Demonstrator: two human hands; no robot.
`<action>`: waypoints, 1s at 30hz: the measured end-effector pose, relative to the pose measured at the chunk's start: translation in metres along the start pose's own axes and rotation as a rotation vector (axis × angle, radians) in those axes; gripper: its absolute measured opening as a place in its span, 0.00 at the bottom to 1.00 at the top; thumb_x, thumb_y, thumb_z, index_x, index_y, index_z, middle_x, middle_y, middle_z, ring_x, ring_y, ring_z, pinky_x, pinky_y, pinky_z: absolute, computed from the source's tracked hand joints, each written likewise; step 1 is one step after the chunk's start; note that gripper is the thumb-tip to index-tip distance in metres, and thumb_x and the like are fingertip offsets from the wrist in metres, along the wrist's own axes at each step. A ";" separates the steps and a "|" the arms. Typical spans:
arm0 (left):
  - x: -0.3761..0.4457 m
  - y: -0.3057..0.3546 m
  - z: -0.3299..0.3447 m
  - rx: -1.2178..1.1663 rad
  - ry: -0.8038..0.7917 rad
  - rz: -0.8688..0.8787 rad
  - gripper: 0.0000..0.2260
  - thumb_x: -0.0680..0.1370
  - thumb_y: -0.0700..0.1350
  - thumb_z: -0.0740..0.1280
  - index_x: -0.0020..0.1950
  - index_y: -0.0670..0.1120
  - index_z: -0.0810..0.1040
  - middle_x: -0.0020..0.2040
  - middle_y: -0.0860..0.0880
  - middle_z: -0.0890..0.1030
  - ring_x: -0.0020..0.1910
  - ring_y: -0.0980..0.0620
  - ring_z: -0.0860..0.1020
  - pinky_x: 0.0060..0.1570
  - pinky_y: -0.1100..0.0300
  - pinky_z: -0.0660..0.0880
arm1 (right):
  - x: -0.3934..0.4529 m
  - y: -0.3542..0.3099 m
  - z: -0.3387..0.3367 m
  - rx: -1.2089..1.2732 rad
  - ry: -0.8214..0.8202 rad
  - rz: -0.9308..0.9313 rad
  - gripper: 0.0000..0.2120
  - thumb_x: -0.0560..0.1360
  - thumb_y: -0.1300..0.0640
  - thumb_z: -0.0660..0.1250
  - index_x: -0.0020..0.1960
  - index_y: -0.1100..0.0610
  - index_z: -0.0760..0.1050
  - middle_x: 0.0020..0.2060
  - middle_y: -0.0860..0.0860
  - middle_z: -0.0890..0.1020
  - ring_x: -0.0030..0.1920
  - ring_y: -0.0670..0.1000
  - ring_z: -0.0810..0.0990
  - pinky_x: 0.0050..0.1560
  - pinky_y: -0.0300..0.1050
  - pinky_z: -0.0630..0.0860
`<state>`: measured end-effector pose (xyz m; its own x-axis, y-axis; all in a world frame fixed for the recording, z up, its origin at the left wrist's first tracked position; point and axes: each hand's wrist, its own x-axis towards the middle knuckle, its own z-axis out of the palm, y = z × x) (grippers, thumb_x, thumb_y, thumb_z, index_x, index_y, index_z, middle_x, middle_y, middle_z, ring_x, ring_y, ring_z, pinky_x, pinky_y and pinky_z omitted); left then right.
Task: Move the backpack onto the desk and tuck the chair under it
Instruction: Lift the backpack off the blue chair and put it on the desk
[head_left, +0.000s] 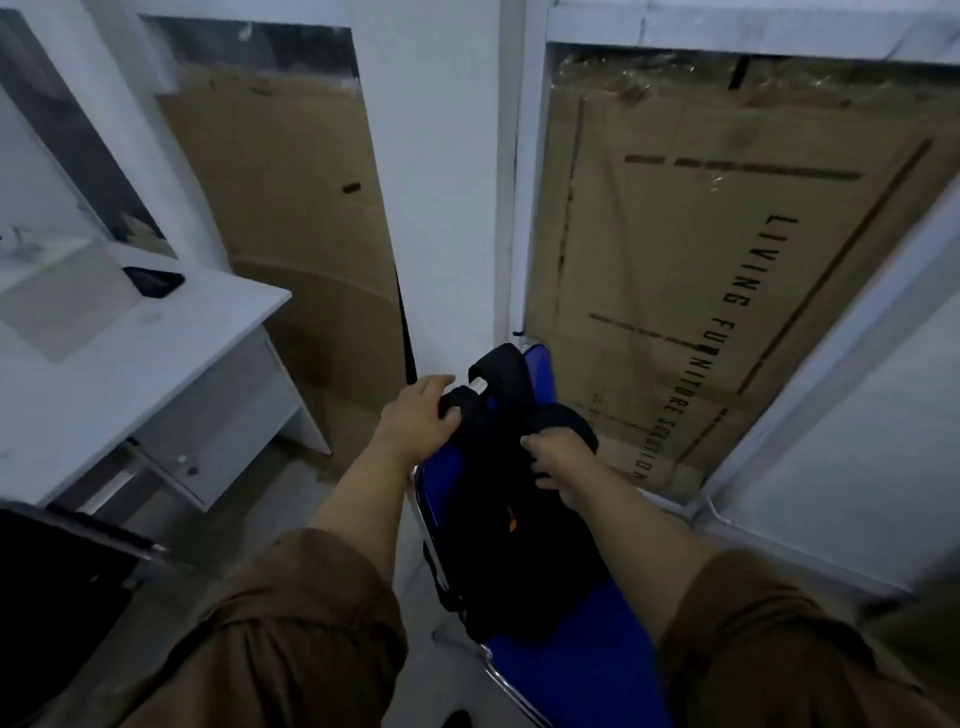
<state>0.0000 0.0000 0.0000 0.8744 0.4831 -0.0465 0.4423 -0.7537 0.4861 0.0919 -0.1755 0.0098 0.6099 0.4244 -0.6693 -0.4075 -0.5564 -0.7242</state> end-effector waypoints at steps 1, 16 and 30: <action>0.004 -0.002 0.001 -0.063 -0.052 -0.014 0.23 0.80 0.50 0.58 0.75 0.49 0.63 0.74 0.47 0.68 0.71 0.45 0.68 0.68 0.48 0.67 | 0.007 0.001 0.004 0.069 -0.010 0.037 0.23 0.80 0.57 0.60 0.73 0.63 0.62 0.68 0.59 0.71 0.65 0.59 0.73 0.66 0.55 0.72; -0.011 0.000 -0.008 0.426 0.074 0.052 0.26 0.74 0.67 0.59 0.58 0.46 0.70 0.58 0.45 0.76 0.57 0.44 0.73 0.55 0.51 0.70 | 0.016 0.009 0.013 0.530 0.034 0.078 0.18 0.80 0.57 0.58 0.69 0.58 0.68 0.66 0.58 0.74 0.64 0.63 0.74 0.61 0.60 0.72; -0.061 0.037 0.024 0.347 0.081 0.236 0.12 0.79 0.52 0.59 0.51 0.48 0.80 0.51 0.48 0.80 0.52 0.47 0.77 0.51 0.53 0.70 | -0.038 0.026 -0.050 0.529 0.132 -0.014 0.06 0.78 0.57 0.59 0.45 0.58 0.73 0.67 0.55 0.72 0.62 0.63 0.75 0.63 0.62 0.72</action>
<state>-0.0323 -0.0680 -0.0006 0.9473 0.3021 0.1068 0.2847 -0.9465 0.1521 0.0923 -0.2415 0.0249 0.6843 0.3170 -0.6567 -0.6640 -0.1013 -0.7408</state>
